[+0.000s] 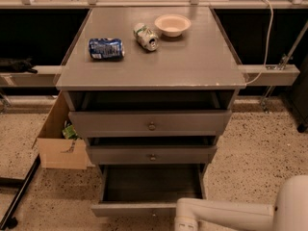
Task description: Close bottom drawer
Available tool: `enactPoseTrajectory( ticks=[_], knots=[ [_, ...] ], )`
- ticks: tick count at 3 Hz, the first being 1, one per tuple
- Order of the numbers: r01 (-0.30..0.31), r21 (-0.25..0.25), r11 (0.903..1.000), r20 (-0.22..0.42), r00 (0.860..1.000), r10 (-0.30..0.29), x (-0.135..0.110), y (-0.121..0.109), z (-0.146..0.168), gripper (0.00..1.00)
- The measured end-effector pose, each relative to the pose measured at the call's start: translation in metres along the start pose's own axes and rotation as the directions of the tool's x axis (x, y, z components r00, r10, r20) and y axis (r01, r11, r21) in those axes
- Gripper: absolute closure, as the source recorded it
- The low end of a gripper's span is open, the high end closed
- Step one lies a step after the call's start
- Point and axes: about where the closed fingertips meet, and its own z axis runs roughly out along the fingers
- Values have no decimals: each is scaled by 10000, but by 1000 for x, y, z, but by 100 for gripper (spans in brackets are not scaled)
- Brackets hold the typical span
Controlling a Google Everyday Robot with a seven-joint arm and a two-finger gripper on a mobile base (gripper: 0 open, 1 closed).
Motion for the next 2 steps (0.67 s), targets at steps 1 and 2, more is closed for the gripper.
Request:
enactPoseTrajectory(
  ticks=[1,2],
  knots=[
    [-357,390,9986,-188,9992,365,-17,-30,13,3],
    [-357,390,9986,-188,9992,365,-17,-30,13,0]
  ],
)
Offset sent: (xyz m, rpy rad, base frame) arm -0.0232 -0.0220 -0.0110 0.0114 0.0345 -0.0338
